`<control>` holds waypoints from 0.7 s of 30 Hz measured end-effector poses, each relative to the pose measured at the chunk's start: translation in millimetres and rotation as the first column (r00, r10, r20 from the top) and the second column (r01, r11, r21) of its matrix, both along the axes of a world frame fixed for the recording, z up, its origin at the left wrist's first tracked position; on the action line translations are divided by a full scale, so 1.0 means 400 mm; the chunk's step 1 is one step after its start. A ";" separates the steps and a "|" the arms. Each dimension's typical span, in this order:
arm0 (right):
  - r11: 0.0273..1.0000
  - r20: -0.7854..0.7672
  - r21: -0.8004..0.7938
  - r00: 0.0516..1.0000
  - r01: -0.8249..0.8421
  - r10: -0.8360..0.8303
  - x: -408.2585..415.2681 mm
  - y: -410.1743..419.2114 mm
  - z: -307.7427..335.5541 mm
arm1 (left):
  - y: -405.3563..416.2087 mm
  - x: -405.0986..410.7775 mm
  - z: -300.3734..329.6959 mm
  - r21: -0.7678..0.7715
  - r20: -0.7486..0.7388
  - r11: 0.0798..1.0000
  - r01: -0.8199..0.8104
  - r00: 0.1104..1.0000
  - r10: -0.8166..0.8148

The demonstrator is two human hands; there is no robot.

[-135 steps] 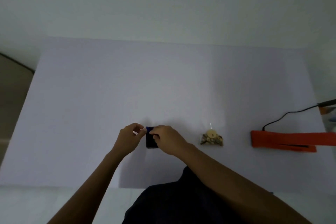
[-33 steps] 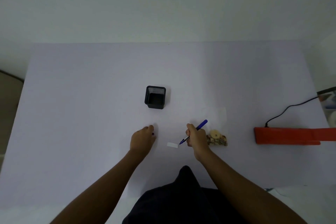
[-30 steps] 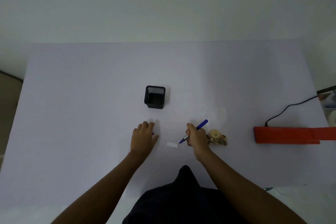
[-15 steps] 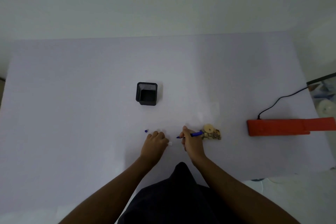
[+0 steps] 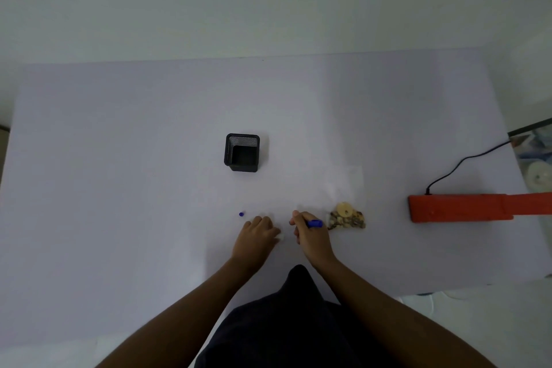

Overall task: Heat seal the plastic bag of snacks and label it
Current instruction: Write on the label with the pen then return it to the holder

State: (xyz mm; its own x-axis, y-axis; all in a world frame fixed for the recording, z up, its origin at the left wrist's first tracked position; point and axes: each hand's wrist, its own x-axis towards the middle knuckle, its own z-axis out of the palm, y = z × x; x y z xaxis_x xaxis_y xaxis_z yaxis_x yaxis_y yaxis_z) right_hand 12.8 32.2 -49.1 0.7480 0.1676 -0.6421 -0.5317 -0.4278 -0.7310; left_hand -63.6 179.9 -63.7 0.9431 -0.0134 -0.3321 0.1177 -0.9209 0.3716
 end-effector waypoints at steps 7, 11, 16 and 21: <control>0.992 0.133 -0.042 0.983 -0.122 0.126 0.001 0.002 0.000 | -0.010 0.017 0.013 0.011 0.008 1.000 -0.011 1.000 0.011; 0.949 0.310 -0.095 0.897 -0.300 0.315 -0.007 0.002 -0.015 | -0.006 0.040 0.034 0.077 0.034 0.997 -0.010 0.999 0.007; 0.961 0.313 -0.039 0.909 -0.275 0.273 -0.005 0.044 0.000 | -0.006 0.061 0.043 0.126 -0.024 0.992 0.029 0.999 -0.026; 0.985 0.192 -0.051 0.967 -0.163 0.170 -0.014 0.072 0.005 | -0.012 0.035 0.032 0.138 -0.012 0.984 0.114 0.993 -0.114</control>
State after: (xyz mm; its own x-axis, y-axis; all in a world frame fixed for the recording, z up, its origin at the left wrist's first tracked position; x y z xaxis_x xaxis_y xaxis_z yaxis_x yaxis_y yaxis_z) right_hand 7.4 61.0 -47.1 0.8226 0.2806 -0.4946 -0.3000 -0.5248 -0.7966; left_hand -49.7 175.2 -51.0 0.9366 -0.0746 -0.3424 0.0103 -0.9708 0.2396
